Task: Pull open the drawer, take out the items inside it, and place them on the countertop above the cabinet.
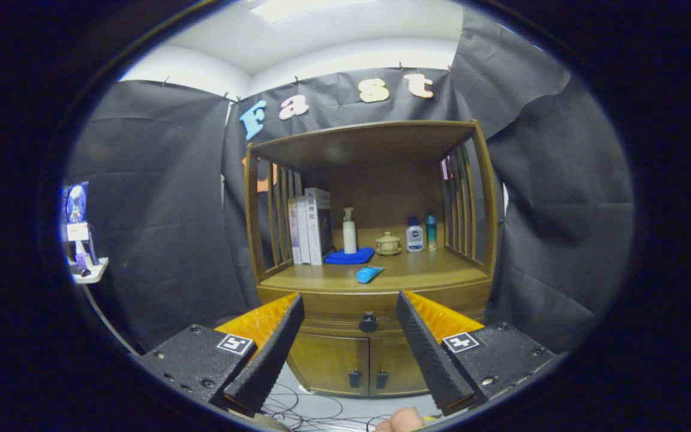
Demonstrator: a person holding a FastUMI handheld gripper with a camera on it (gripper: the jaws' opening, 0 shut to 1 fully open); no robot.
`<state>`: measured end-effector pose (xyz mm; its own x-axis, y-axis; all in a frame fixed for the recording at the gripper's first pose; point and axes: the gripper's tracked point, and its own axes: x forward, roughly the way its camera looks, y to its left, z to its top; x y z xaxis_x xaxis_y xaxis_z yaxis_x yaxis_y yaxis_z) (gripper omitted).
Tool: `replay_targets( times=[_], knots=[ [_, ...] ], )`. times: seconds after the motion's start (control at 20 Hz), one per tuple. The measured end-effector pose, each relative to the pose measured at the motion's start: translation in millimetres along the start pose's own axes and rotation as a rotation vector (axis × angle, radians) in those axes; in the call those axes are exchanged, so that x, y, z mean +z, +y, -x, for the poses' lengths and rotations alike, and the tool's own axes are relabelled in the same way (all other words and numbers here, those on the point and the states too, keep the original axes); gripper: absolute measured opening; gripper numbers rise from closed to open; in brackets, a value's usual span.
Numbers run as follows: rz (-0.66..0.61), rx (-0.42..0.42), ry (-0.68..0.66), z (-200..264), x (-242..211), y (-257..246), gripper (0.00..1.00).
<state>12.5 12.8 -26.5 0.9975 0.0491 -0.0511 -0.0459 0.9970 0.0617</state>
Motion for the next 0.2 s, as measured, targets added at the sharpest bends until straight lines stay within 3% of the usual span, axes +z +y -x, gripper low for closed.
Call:
replay_targets(
  times=[0.2],
  knots=[
    [-0.025, 0.005, -0.024, 15, 8, -6, 1.00]
  ],
)
